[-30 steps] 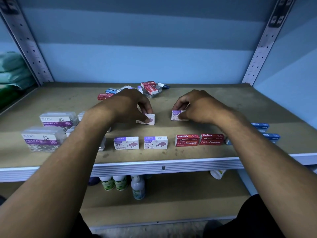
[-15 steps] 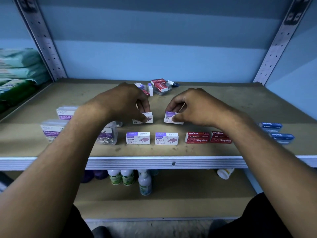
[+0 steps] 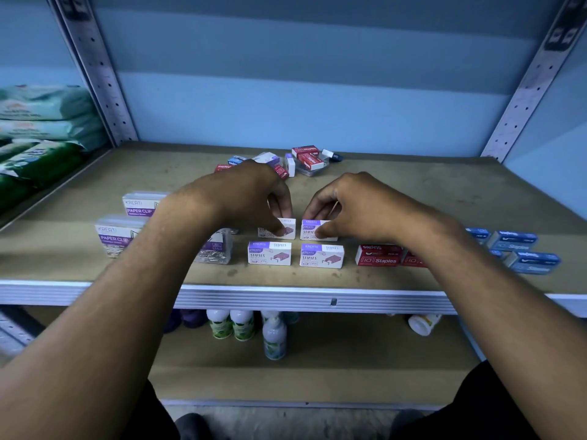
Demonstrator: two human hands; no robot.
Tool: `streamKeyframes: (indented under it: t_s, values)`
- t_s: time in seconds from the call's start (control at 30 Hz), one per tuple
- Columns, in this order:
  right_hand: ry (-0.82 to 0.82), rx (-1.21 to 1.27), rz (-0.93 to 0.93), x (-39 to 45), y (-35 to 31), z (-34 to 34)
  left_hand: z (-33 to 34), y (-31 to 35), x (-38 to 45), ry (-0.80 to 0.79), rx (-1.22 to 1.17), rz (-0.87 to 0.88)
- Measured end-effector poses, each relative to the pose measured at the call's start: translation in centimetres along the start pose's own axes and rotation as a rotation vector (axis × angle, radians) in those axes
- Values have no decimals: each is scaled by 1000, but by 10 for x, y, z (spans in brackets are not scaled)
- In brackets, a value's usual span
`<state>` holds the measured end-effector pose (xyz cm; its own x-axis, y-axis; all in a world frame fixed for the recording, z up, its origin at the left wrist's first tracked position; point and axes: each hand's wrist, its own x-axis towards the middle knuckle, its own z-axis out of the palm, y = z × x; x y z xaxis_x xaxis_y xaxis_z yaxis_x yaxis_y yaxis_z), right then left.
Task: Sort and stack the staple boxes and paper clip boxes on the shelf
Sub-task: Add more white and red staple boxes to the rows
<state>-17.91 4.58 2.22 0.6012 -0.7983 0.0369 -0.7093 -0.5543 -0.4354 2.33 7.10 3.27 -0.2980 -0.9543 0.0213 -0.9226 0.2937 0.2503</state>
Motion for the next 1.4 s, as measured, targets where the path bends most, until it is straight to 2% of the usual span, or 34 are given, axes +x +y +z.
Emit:
streamKeyframes:
  t_s: [0.3,0.5,0.73,1.03,1.4]
  values:
    - [2,1,10,-2,4,-2,-2,1,0,-3,-17,-5]
    - [107,61,32,-4,10,-9,-12,-4,-3,166,-102,29]
    - [183,0,92,6,24,-4,-11,-24,6,348,-102,-85]
    - [187,-114,121,47,31,-32,-21,-38,46,144,154,-66]
    - [184,-100,269,106,39,-21,-14,-52,85,79,372,-79]
